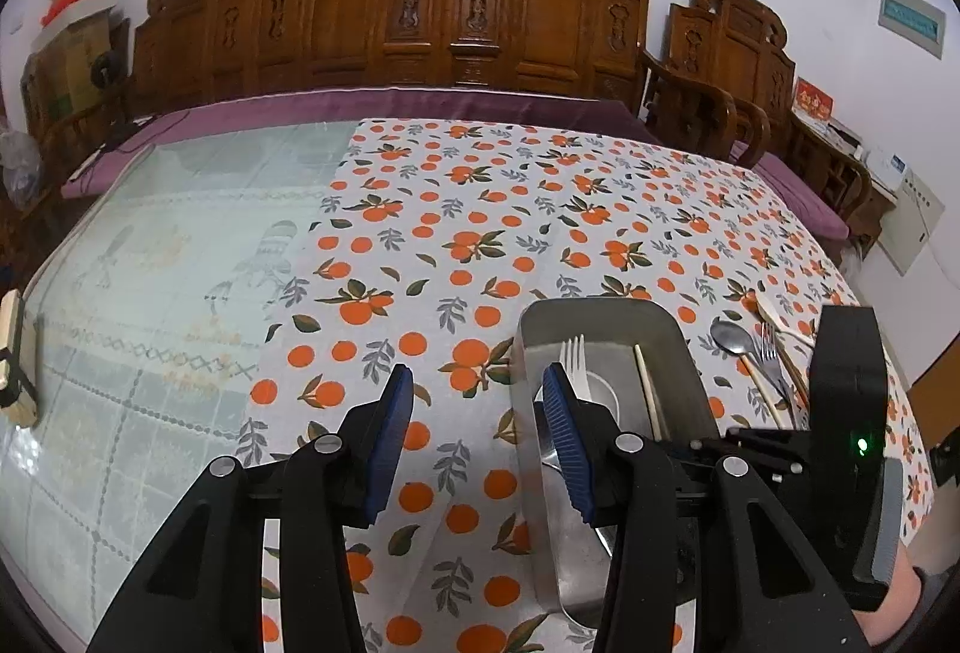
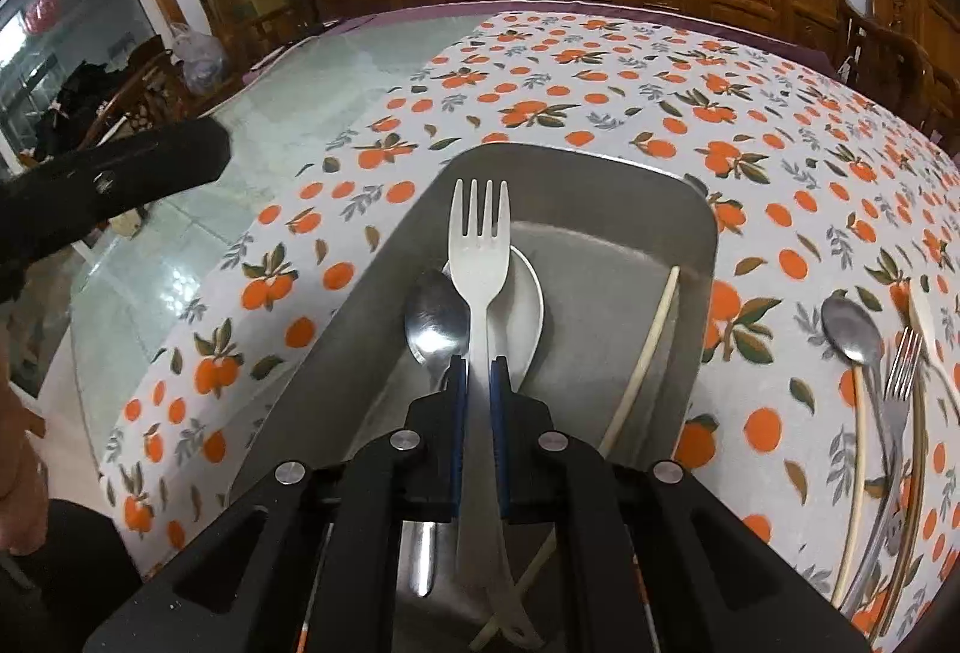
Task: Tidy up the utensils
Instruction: 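Release the metal spoon in the tray with the left tool while the right lowers the white fork in, then reach into the pile and grasp a metal fork with the right tool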
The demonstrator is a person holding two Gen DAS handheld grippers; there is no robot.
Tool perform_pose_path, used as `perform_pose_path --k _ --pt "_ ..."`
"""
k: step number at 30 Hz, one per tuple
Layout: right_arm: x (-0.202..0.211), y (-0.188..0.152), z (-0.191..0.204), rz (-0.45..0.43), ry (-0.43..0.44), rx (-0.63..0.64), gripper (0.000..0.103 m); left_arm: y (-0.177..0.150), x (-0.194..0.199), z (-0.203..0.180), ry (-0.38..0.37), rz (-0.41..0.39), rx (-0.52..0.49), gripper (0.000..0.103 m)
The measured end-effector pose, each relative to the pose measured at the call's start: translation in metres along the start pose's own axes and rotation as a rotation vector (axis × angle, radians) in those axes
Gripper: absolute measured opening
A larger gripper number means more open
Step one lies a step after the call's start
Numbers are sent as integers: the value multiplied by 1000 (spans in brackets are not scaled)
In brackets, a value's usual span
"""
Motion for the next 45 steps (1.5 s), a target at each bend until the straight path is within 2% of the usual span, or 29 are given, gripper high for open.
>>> perform_pose_path --k 1,4,7,10,15,17,22,30,38,45 --pt "0 1 -1 2 -2 -3 11 0 0 -1 -1 1 -3 47" --pt "2 3 -7 -8 -2 -5 30 0 -1 -5 -1 2 -12 48" --pt "13 4 -13 -28 19 -18 31 1 0 -8 -2 -2 -17 59" --pt "29 6 -18 -56 27 -12 31 0 0 -14 -10 -6 -22 62" --pt "76 6 -39 -121 11 14 31 3 1 -34 -29 -18 -39 74" --pt "93 5 -52 -137 -4 17 31 5 1 -45 -45 -17 -49 84" --pt "130 -8 -99 -162 -63 -1 31 6 4 -76 -67 -24 -77 85" --pt "155 -41 -168 -160 -149 -75 31 -5 1 -130 -108 -8 -139 85" --pt "140 -63 -193 -116 -164 -107 31 -17 -2 -178 -125 -5 -207 85" --pt "105 -62 -200 -59 -179 -99 31 -28 -8 -202 -131 10 -255 85"
Point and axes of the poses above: each gripper's, at about its wrist camera, not at the fingertips, and x roughly against the way its jaws point, z to its left, y to its top, the point moved 10 cm from there along -x, roughly the way its jaws point, and after that the axes turned 7 degrees about -x, right-handed, at the moved point
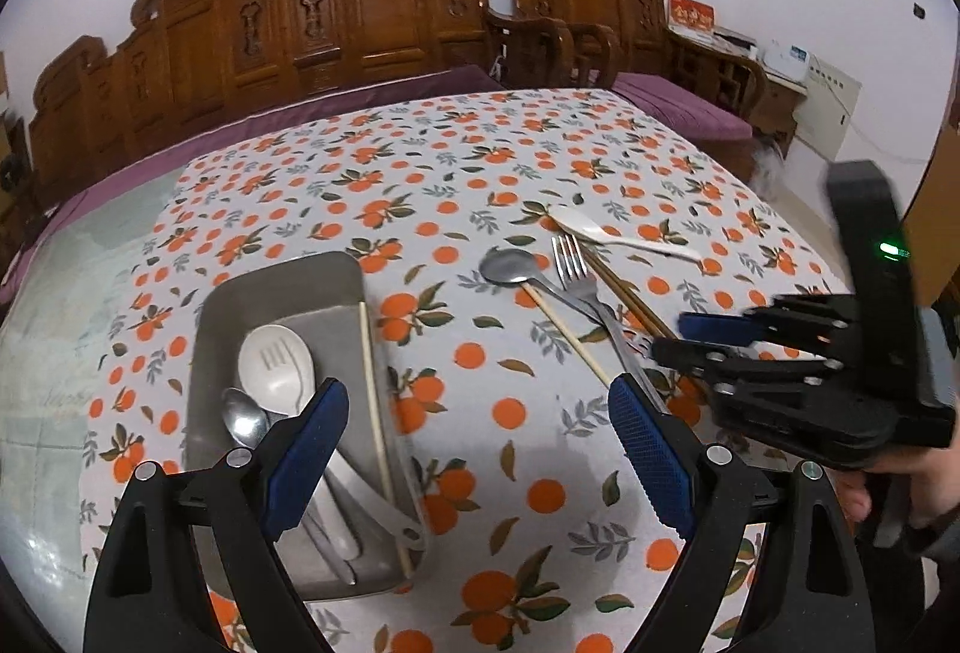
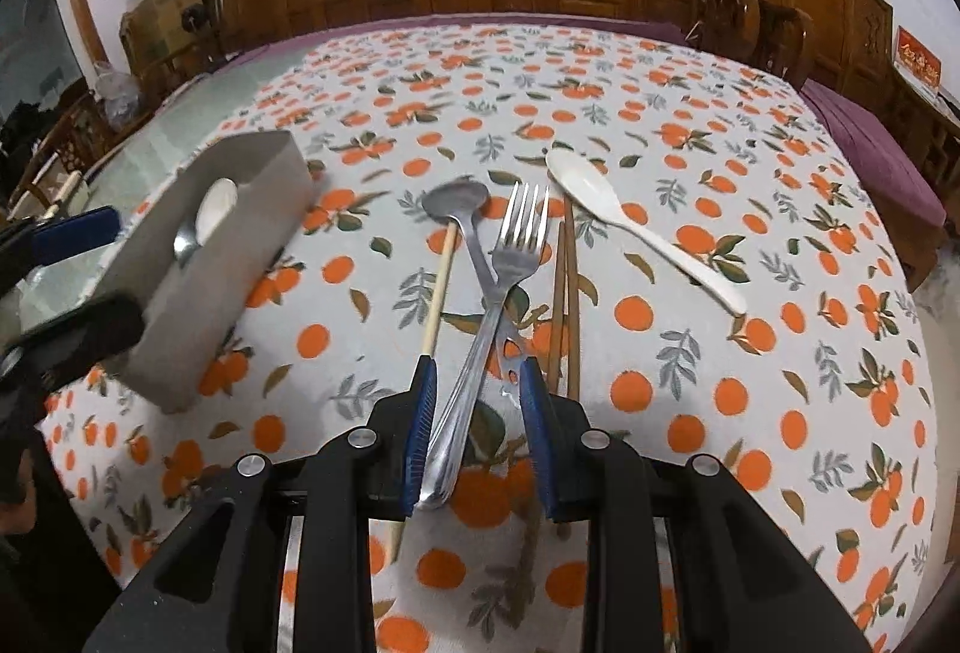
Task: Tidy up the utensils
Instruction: 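Reach into the pile and grasp a metal fork with the right tool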
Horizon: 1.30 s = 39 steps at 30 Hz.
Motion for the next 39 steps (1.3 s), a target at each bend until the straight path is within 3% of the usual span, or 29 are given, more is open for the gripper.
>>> perform_pose_path --k 4,6,12,14,28,39 --pt "-21 6 -5 27 -14 -3 31 -2 -4 -3 -9 10 15 85" --pt "-31 10 -5 39 -7 3 22 -3 -6 -4 -2 14 14 85" --pt "-45 14 -1 77 -37 50 20 -8 -13 -6 12 29 8 85" --pt "-46 17 0 79 -31 49 13 -8 -14 -8 12 31 2 85" --pt "-40 4 5 142 11 32 16 -17 -23 -9 25 64 -8 85" --pt "-52 14 12 136 -104 86 16 -22 -27 -5 40 75 -9 85"
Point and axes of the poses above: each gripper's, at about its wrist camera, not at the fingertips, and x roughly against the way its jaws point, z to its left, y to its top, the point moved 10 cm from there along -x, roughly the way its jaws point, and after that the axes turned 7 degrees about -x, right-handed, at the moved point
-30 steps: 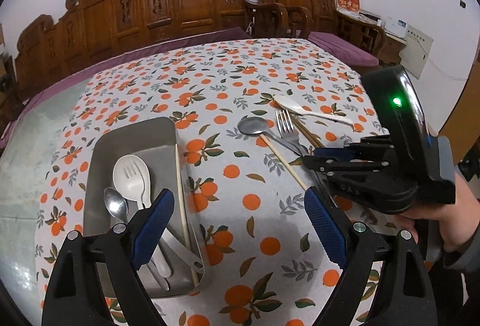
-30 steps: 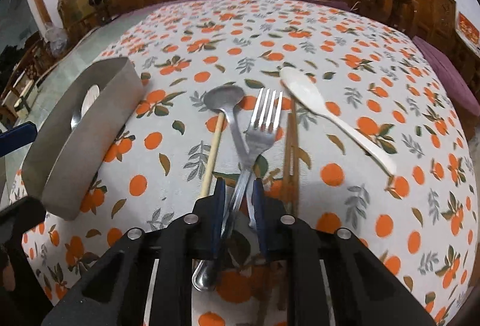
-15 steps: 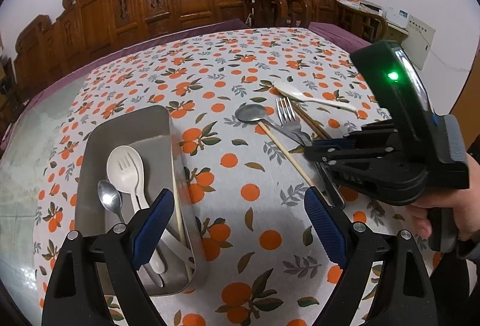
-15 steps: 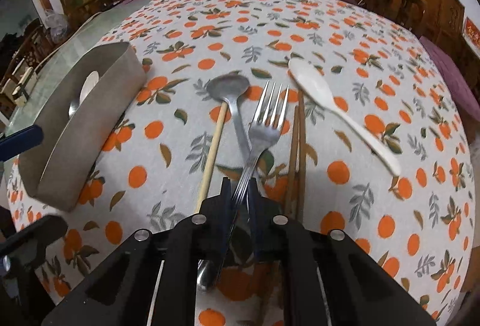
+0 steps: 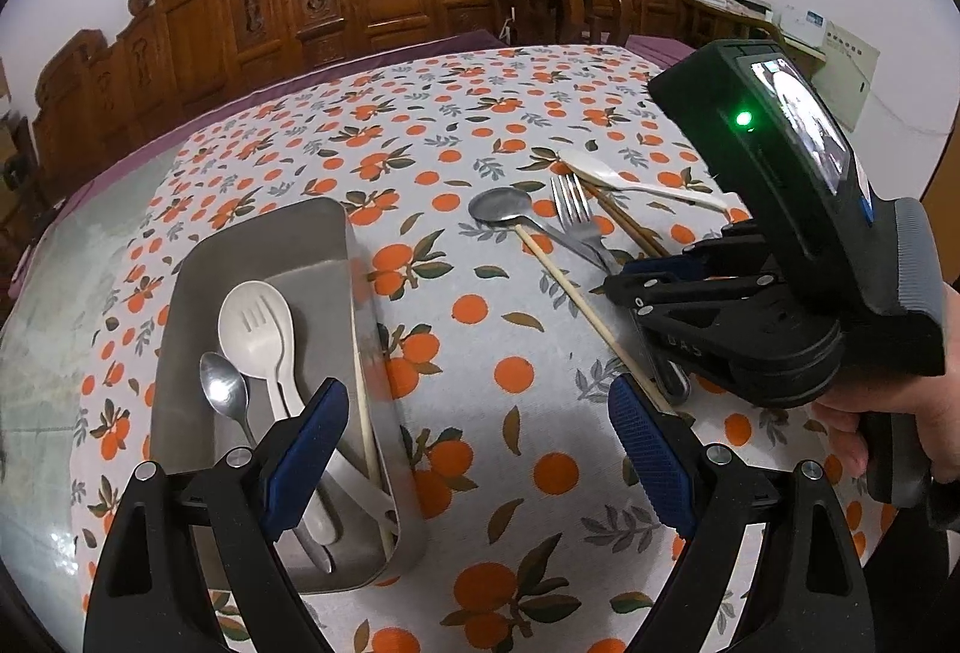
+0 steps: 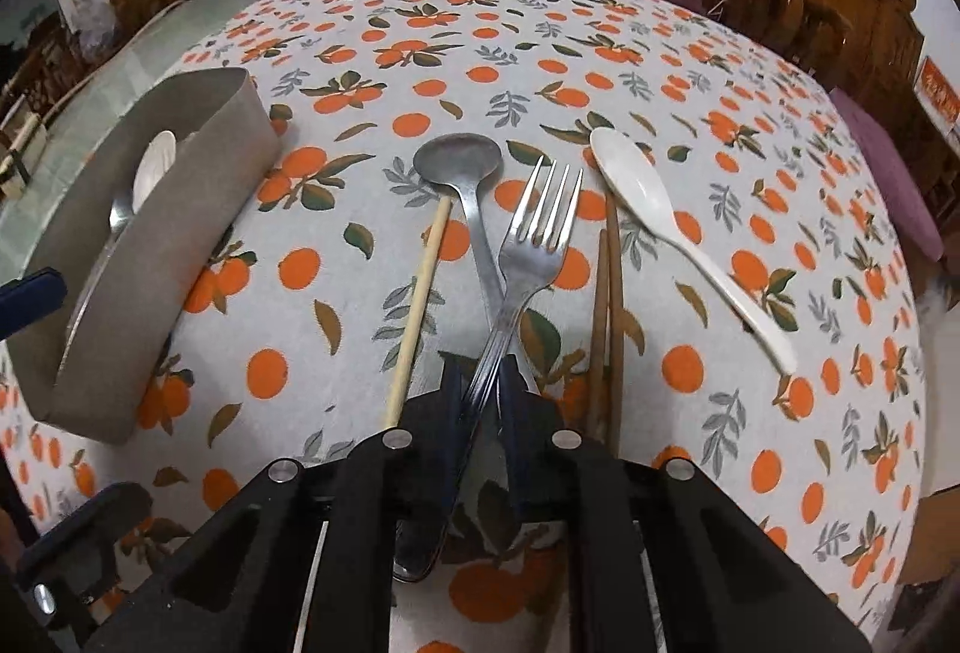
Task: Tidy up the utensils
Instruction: 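Reach into the pile and grasp a metal fork with the right tool, then grasp a wooden chopstick with the left tool while the right holds the metal fork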
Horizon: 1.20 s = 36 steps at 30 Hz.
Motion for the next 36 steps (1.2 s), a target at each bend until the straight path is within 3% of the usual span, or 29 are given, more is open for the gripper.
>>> perform_pose_path --k 6,21,29,31,36 --pt "2 -2 -6 -13 -34 -8 9 0 6 -6 -5 -9 -2 85" --pt "51 -11 -31 -95 85 -75 9 1 -14 -48 -60 11 -10 83" --pt "65 -17 -51 -112 82 -89 9 2 -43 -70 -78 48 -32 66" --pt "65 -20 -53 -109 81 -92 9 -4 -53 -72 -78 77 -44 54" --pt "65 -23 -53 -105 83 -96 9 -8 -51 -65 -88 81 -19 36"
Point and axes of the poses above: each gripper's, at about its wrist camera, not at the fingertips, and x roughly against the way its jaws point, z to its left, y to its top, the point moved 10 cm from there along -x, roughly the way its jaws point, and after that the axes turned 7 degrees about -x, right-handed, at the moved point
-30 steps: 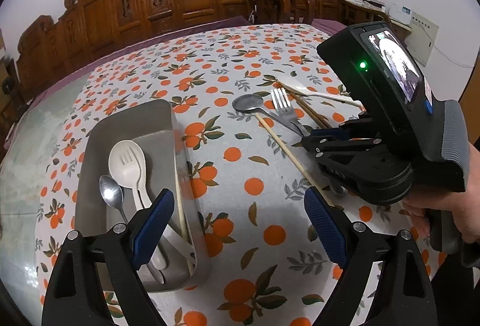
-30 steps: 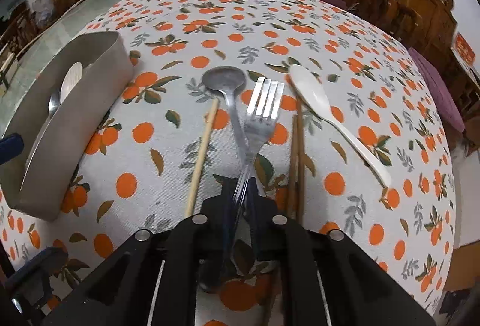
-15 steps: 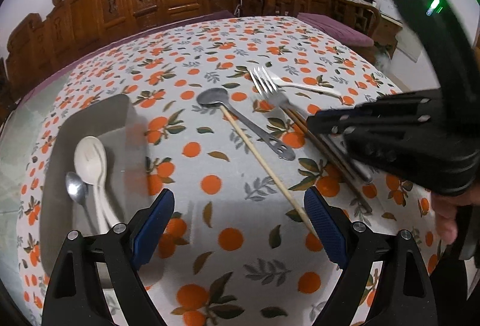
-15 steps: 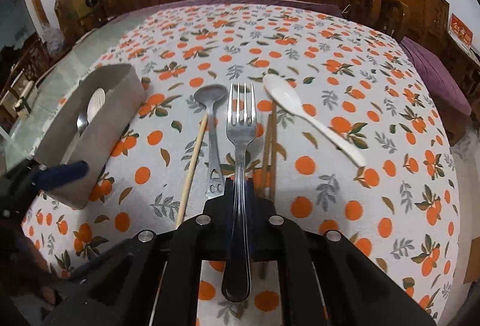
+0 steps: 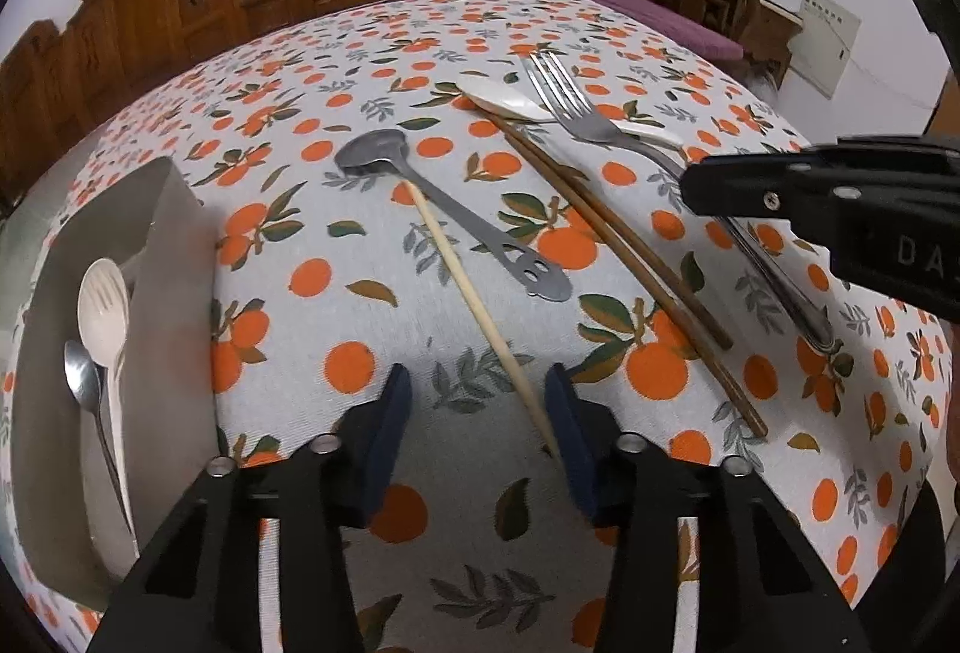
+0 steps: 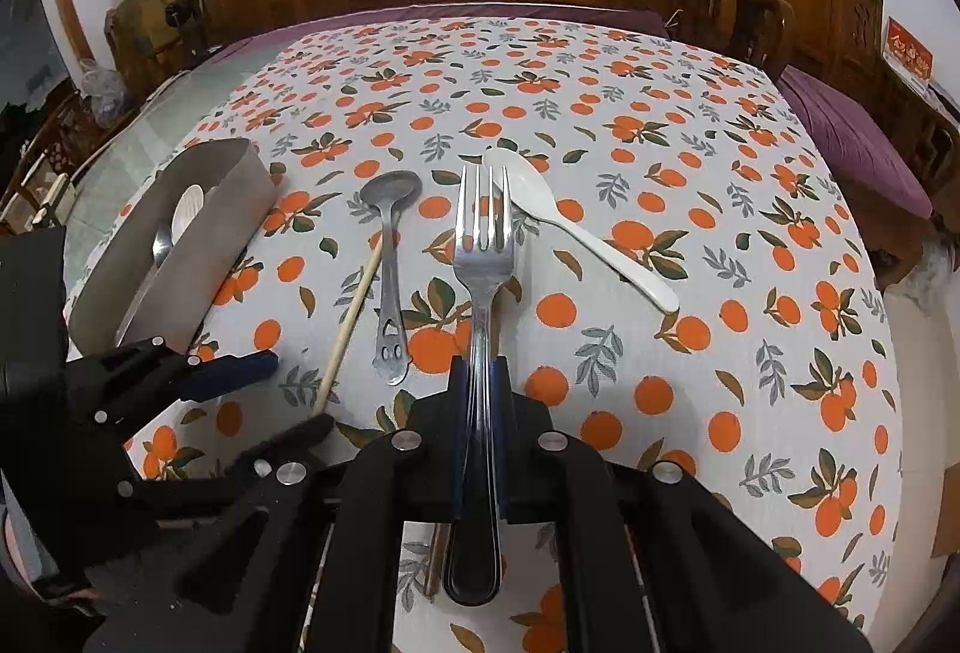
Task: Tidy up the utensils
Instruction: 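Grasp a wooden chopstick with the left tool while the right holds the metal fork, then lower the wooden chopstick into the grey tray and open the left tool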
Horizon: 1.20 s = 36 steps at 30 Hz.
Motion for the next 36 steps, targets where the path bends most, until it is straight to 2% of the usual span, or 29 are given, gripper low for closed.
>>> perform_pose_path --k 2,4,9,15,36 --pt "0 0 2 0 0 0 9 -2 2 6 6 4 15 16" --pt "1 0 7 -1 4 4 9 -5 3 13 -3 14 32 5" --pt "3 -3 20 -3 20 7 9 -16 12 27 -26 41 59 4" --pt "10 -5 33 -14 43 11 9 -19 36 36 9 50 28 4" --pt "48 4 78 -72 83 68 9 -18 105 91 77 -36 81 4"
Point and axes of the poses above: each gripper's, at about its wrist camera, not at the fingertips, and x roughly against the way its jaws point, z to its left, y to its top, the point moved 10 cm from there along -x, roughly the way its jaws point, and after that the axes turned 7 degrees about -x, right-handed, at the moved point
